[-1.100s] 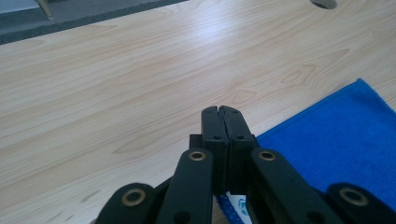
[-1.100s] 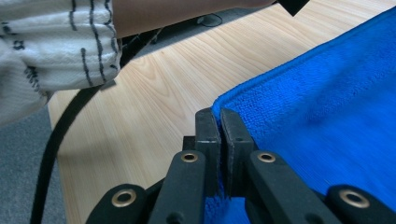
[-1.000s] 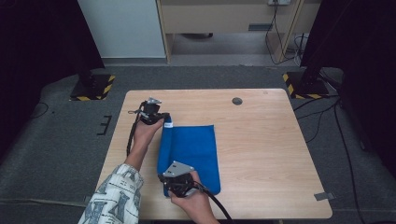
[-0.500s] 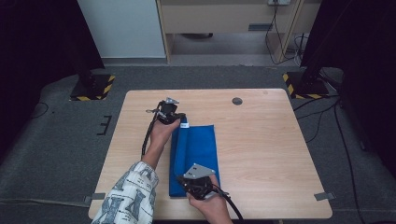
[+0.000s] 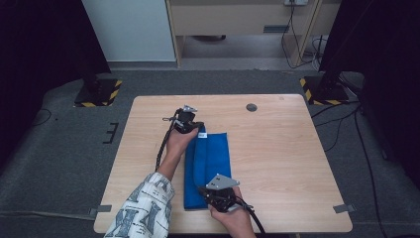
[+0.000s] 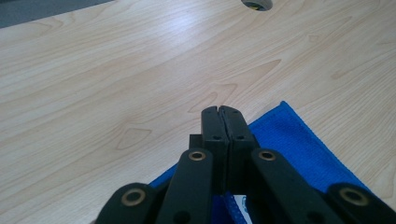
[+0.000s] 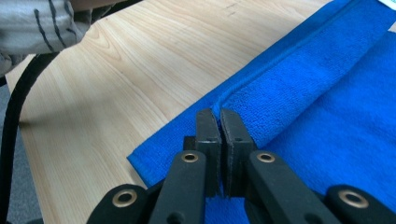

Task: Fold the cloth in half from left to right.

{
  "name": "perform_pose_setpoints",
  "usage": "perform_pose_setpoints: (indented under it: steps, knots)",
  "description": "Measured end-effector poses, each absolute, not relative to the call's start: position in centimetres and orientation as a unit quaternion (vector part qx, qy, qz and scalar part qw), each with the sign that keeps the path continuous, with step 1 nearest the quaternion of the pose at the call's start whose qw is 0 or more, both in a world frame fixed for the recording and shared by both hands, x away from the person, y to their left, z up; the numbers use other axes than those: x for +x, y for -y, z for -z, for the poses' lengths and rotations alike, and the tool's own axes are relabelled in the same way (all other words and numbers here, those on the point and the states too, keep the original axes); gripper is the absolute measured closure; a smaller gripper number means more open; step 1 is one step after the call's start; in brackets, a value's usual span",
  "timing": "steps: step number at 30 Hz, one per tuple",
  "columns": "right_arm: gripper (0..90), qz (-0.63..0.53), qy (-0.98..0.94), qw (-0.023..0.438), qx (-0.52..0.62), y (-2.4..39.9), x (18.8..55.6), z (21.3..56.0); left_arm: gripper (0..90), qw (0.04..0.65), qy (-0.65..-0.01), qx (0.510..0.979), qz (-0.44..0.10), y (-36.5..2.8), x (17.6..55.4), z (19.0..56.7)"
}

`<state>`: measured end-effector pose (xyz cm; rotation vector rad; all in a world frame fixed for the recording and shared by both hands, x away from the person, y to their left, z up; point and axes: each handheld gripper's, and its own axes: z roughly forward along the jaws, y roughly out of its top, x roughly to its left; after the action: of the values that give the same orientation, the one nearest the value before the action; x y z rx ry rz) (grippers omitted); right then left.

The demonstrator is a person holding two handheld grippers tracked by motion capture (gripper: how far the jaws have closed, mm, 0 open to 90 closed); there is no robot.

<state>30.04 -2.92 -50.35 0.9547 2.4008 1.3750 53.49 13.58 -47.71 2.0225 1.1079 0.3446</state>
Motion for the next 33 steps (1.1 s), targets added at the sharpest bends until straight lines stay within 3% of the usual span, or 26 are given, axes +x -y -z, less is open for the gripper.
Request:
perform_pose_setpoints:
  steps: [33]
  knots:
    - [86.1, -0.443, -0.823, 0.100, 0.340, 6.3, 29.5, 51.5, 88.8, 0.386, -0.437, 0.804, -0.121, -10.6, 53.8, 48.9]
